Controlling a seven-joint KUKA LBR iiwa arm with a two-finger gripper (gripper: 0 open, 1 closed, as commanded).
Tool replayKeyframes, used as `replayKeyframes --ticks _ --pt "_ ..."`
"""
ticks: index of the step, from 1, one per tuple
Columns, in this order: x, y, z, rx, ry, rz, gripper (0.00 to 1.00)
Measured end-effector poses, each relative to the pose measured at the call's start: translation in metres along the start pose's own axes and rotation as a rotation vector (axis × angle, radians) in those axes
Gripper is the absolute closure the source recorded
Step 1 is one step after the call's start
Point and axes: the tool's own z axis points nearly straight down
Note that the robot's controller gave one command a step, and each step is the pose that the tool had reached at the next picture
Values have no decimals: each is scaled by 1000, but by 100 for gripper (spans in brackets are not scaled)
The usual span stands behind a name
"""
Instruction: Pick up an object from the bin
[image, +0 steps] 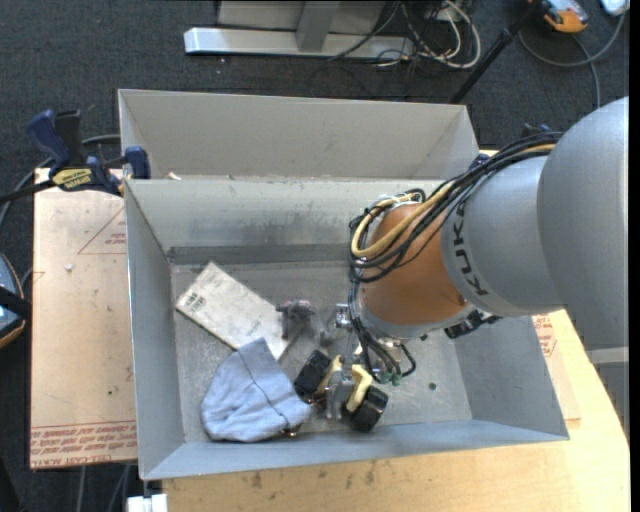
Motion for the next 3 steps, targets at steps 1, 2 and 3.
replayKeyframes --ticks 1,2,3 --pt "19 3 -8 -2 -52 -367 100" --pt "19 3 -8 -2 -52 -367 100" --pt "20 3 -14 -2 -44 -366 100"
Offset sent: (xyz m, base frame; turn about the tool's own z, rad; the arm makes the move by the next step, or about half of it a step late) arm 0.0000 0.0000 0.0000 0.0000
